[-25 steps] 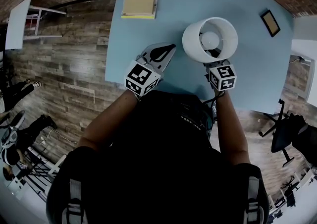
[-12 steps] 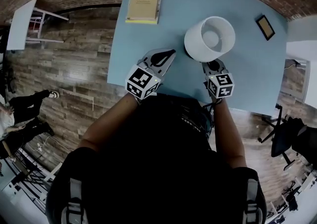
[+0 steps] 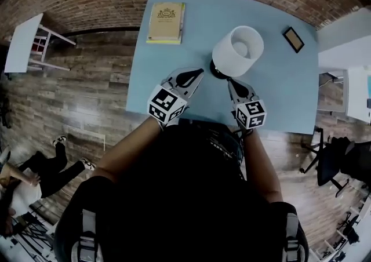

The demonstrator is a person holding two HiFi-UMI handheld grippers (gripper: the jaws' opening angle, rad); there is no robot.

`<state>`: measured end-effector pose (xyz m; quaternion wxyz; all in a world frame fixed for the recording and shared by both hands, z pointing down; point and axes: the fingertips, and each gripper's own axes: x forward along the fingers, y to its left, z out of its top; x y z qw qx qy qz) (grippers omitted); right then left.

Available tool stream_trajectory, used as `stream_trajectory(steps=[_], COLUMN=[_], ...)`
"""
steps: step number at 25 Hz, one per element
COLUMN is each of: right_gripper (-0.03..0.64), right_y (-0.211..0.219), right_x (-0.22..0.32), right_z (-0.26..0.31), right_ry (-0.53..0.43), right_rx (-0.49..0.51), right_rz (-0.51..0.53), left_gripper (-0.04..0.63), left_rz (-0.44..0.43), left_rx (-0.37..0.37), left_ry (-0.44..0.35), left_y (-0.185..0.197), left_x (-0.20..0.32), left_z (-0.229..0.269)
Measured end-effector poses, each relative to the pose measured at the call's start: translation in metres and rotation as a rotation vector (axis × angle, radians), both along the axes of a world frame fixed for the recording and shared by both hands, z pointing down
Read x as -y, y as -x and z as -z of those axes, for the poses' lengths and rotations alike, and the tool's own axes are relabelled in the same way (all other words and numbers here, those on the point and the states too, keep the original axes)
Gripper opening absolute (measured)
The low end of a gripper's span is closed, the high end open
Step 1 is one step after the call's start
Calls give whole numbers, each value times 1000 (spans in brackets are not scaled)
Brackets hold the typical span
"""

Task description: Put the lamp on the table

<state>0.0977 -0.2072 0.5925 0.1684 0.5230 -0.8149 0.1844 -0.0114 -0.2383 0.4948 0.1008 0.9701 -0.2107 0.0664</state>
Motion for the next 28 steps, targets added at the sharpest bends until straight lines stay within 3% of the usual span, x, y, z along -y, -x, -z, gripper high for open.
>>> stream_trajectory(steps=[10,17,28], right_gripper=[16,15,15], right_y=[21,28,-6], right_x=[-16,-31,-60], right_z=[54,88,109], right_ry=[-95,-130,-164], right_rx=[-42,6,56], right_rz=[-7,1,53], left_gripper=[9,9,9], left_rz=[-29,-31,27], left_rx=[-56,-68,-69], left_ry=[-16,-4,-23], left_y=[15,14,-18], left_x=[-21,-37,-62], left_z=[21,22,28])
